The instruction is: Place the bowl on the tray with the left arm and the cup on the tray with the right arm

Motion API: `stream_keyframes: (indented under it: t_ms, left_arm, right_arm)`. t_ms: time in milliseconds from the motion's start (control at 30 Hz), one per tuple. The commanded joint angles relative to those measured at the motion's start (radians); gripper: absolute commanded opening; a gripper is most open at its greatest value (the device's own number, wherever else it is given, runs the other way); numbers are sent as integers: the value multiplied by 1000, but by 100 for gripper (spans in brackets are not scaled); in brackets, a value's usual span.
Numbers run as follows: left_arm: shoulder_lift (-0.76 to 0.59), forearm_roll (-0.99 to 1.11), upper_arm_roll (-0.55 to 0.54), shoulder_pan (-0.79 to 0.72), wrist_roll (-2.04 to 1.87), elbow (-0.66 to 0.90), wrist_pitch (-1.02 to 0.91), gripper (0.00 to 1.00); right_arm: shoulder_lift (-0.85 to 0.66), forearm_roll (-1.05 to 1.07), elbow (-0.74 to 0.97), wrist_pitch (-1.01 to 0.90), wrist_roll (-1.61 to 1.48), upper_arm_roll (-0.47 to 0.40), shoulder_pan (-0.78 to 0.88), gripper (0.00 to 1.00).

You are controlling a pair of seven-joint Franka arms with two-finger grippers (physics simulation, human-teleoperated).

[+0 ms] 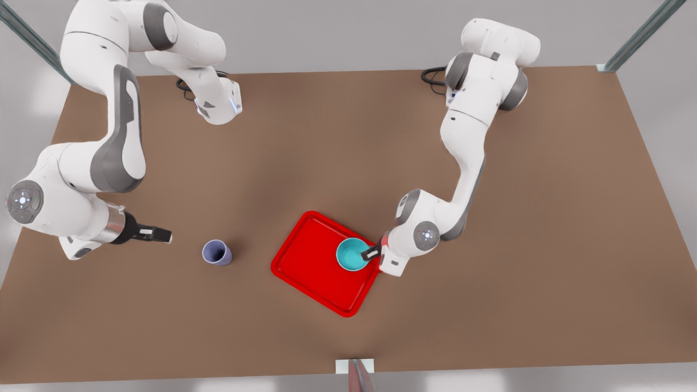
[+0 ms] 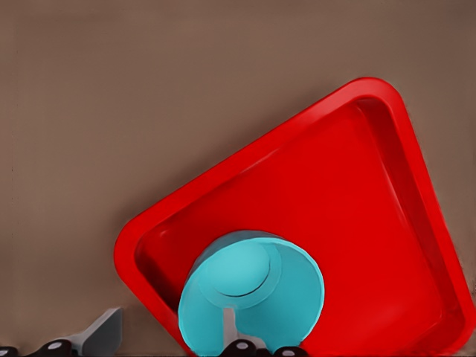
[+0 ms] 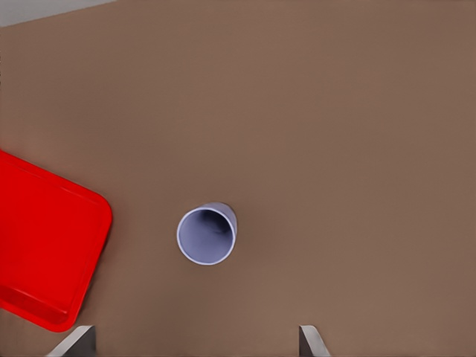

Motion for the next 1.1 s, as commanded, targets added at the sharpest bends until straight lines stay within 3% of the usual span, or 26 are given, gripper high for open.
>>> stream_keyframes:
  t_ms: [0, 67, 133, 233, 300, 333, 367, 400, 1067]
  left_arm:
    - [-32, 185, 0, 15, 46, 0, -56, 100]
    - [-210, 277, 34, 64, 302, -14, -330, 100]
    - [-483, 279, 129, 71, 472, -253, -367, 100]
    - [-608, 293, 175, 72, 559, -302, -467, 100]
    - [-620, 293, 215, 72, 647, -301, -515, 100]
    - [-654, 291, 180, 133, 649, -315, -527, 100]
    - [-674, 291, 33, 283, 646, -325, -528, 100]
    - [-674, 293, 6, 313, 647, -330, -524, 100]
    - [-651, 285, 6, 313, 646, -330, -528, 100]
  right_arm:
    - [0, 0, -2, -1, 2, 0, 1, 100]
    - [0, 0, 0, 0, 6, 5, 6, 100]
    - [0, 0, -14, 11, 6, 6, 6, 100]
    - [0, -2, -158, 138, 5, 11, 66, 100]
    - [15, -3, -213, 198, 0, 12, 66, 100]
    - [41, -9, -216, 218, 2, 11, 90, 100]
    - [54, -9, -227, 239, 0, 11, 93, 100]
    - [60, -18, -253, 270, 0, 11, 93, 100]
    - [179, -28, -393, 480, -66, 37, 20, 100]
